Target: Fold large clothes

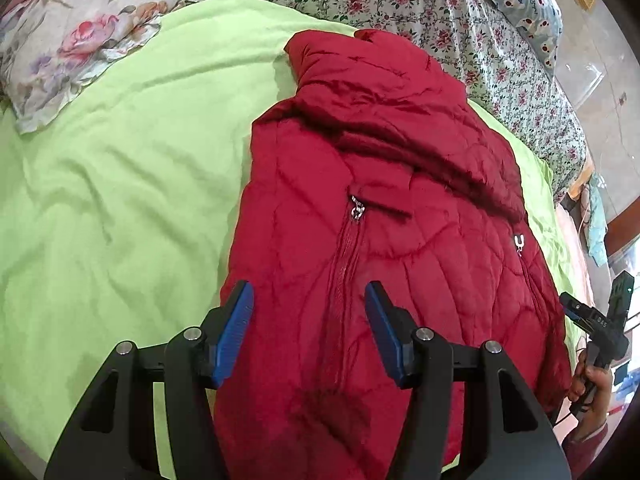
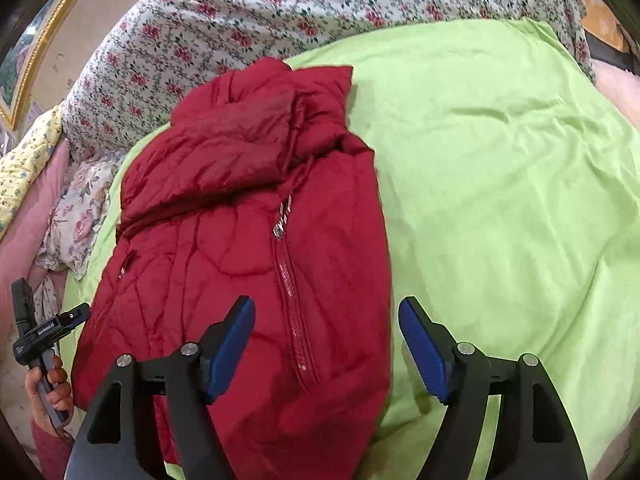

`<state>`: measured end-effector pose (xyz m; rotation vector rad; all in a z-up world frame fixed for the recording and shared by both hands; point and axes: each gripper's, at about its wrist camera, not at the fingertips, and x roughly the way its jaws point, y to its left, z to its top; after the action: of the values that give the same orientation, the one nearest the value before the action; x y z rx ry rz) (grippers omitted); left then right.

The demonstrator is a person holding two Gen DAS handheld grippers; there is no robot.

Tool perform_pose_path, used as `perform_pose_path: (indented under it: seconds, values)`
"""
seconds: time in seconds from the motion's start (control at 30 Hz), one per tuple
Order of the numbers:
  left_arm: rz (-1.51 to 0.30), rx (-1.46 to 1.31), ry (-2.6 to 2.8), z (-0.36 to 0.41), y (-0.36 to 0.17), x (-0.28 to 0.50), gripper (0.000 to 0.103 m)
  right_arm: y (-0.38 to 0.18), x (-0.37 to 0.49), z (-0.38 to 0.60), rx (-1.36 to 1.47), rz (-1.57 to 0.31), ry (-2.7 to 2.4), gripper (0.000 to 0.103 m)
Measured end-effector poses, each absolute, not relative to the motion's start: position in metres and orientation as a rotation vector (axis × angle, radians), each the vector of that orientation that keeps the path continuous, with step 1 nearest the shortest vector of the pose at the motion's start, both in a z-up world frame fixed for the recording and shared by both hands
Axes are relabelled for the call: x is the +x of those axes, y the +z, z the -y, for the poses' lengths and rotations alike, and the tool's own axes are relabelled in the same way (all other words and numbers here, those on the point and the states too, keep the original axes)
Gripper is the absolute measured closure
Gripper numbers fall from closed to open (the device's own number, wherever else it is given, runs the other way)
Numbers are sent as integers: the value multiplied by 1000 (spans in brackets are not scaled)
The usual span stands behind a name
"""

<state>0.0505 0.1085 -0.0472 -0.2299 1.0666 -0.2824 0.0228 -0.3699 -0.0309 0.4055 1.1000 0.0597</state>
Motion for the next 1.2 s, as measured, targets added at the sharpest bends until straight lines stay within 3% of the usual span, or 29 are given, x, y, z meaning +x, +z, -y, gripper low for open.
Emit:
perform_pose_path:
  seconds: [0.17, 0.23, 0.27, 0.73, 0.8, 0.93, 1.2]
  values:
    - [-1071, -234, -283, -114, -47, 41, 46, -43, 14, 364, 400, -1160, 89, 27]
    - [-1075, -219, -290, -114, -48, 38, 35, -47, 10, 360, 387, -1189, 100, 27]
    - [-1077, -211, -291, -114, -48, 36, 34, -49, 7, 358, 379, -1201, 103, 27]
    - [-1141, -206, -309, -129, -61, 9, 34, -38, -26, 340, 247, -1281, 227, 27]
    - [-1150, -215, -321, -130, -63, 5, 34, -37, -31, 338, 212, -1288, 239, 31]
    - [-1161, -231, -345, -128, -68, 0, 34, -34, -38, 340, 179, -1305, 253, 50]
    - [-1162, -205, -398, -113, -70, -6, 34, -36, -39, 337, 219, -1291, 277, 48]
